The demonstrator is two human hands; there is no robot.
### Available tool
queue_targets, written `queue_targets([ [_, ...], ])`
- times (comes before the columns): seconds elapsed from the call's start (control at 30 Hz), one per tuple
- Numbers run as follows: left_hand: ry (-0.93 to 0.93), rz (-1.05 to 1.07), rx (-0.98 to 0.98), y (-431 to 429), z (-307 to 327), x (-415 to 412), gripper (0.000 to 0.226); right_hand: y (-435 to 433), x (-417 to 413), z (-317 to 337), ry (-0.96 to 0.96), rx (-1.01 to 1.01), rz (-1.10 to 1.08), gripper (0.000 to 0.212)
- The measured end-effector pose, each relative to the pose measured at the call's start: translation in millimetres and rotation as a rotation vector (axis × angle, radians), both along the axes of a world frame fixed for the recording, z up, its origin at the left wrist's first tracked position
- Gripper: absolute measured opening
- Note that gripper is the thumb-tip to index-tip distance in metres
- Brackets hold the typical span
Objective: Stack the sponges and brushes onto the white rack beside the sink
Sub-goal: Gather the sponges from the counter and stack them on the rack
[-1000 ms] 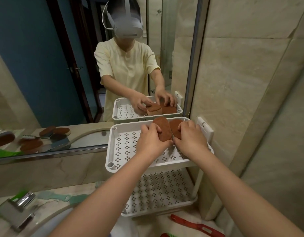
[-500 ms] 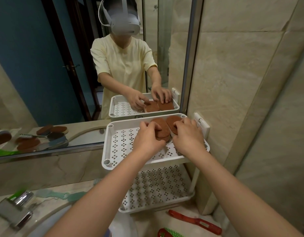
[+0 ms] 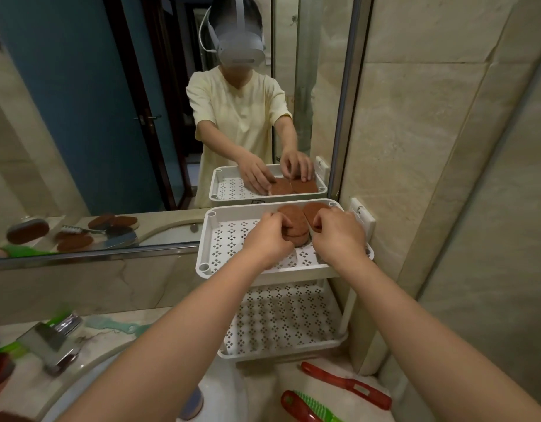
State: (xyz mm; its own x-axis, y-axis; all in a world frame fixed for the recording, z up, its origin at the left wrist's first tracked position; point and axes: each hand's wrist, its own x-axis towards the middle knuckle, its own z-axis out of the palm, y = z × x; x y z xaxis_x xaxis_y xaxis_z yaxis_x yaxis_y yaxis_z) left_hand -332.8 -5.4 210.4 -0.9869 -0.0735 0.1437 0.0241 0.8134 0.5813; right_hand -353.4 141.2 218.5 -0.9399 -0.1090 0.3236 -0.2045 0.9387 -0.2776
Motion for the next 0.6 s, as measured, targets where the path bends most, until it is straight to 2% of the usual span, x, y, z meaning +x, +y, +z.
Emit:
queue_targets([
  [0.13, -0.084, -0.101, 0.013, -7, 8, 16, 0.057, -3, 11, 5, -0.042, -0.032, 0.03, 0.015],
  [0.23, 0.091, -0.049, -0.001, -13, 8, 34, 0.052, -6, 25, 0, 0.105, -0.196, 0.1, 0.025],
  [0.3, 0.266, 0.011, 0.09, -21, 10, 48, 0.04, -13, 36, -2, 0.188, -0.31, 0.17, 0.032],
  [0.4, 0.429, 0.083, 0.265, -36, 12, 72, 0.032, -31, 54, -3, 0.261, -0.409, 0.284, 0.026],
  [0.53, 0.496, 0.221, 0.51, -58, 2, 108, 0.032, -63, 82, -9, 0.318, -0.462, 0.462, 0.024],
  [0.6, 0.518, 0.276, 0.568, -74, -10, 128, 0.031, -82, 100, -14, 0.342, -0.507, 0.578, 0.023],
])
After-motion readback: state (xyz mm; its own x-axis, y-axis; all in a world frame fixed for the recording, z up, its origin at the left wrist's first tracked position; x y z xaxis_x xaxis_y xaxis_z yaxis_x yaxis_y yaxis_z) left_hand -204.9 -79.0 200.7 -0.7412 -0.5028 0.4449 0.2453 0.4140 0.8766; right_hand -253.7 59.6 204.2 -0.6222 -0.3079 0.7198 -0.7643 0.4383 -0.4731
